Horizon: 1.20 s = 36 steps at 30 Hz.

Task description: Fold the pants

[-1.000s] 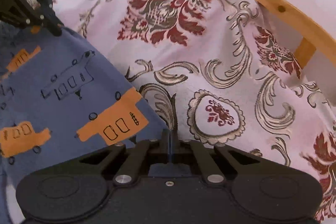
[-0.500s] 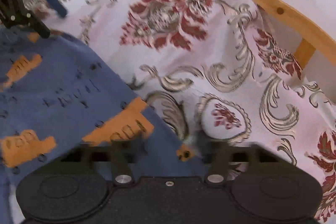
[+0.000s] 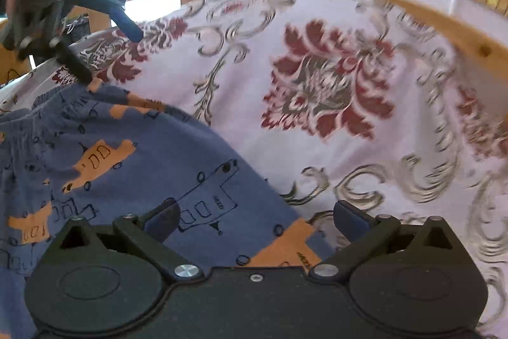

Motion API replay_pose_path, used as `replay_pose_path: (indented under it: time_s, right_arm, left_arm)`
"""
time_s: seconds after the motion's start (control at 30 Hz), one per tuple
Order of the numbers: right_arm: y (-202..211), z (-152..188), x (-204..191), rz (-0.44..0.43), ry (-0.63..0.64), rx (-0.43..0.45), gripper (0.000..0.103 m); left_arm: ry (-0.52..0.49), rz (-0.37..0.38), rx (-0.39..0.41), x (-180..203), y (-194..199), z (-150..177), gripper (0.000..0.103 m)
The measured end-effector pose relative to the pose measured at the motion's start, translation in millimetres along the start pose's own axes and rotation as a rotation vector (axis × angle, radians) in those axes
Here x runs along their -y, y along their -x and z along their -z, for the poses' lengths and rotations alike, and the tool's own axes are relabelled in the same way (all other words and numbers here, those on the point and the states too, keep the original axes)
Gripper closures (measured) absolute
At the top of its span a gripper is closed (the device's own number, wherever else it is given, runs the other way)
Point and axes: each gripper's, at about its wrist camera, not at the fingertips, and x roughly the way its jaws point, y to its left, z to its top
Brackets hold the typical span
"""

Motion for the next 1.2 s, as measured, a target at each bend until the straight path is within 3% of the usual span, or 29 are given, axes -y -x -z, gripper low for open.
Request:
replay_pose_path:
  time_s: [0.17, 0.33, 0.4, 0.43, 0.53, 0.6, 0.7, 0.93, 0.97, 1.03, 1.07, 1.1, 1.2]
  right_arm:
    - [-16, -7, 6, -0.077, -0.035, -0.062, 0.001]
    - [-29, -17, 17, -0.091, -0.083, -0.092, 0.001]
    - [-33, -18, 20, -0.095, -0.107, -0.097, 0.005]
    - [-33, -20, 20, -0.096, -0.119, -0.092, 0.007]
    - [-36, -20, 14, -0.057, -0.072, -0.108, 0.023]
    - [-41, -18, 9, -0.03, -0.029, -0.135, 0.045]
    - [-40, -9, 9, -0.037, -0.008, -0.163, 0.053]
    - [-39, -3, 22, 0.002, -0.027, -0.163, 0.054]
    - [-41, -2, 24, 0.004, -0.031, -0.17, 0.059]
    - [-45, -1, 24, 0.022, -0.023, -0.18, 0.069]
    - [-47, 0, 23, 0.032, -0.017, -0.181, 0.081]
    - [-46, 1, 22, 0.038, -0.011, -0.181, 0.094]
    - [-43, 1, 12, 0.069, 0.035, -0.171, 0.103]
  left_arm:
    - [-0.127, -0.037, -0.098, 18, -21, -4, 0.005]
    - [-0.084, -0.003, -0.143, 11, -32, -8, 0.023]
    - [-0.089, 0.006, -0.147, 10, -33, -9, 0.043]
    - [-0.095, 0.01, -0.154, 9, -33, -9, 0.047]
    - [-0.113, 0.009, -0.177, 6, -34, -10, 0.068]
    - [-0.123, -0.006, -0.185, 4, -34, -10, 0.08]
    - [-0.141, 0.006, -0.196, 5, -34, -13, 0.08]
    - [-0.207, 0.027, -0.253, 18, -42, -13, 0.077]
    - [-0.202, 0.026, -0.259, 18, -43, -14, 0.077]
    - [-0.192, 0.015, -0.267, 17, -44, -15, 0.089]
    - [-0.189, 0.008, -0.273, 16, -44, -15, 0.098]
    - [-0.184, -0.001, -0.277, 16, -44, -15, 0.1]
    - [-0.191, -0.025, -0.265, 19, -40, -13, 0.103]
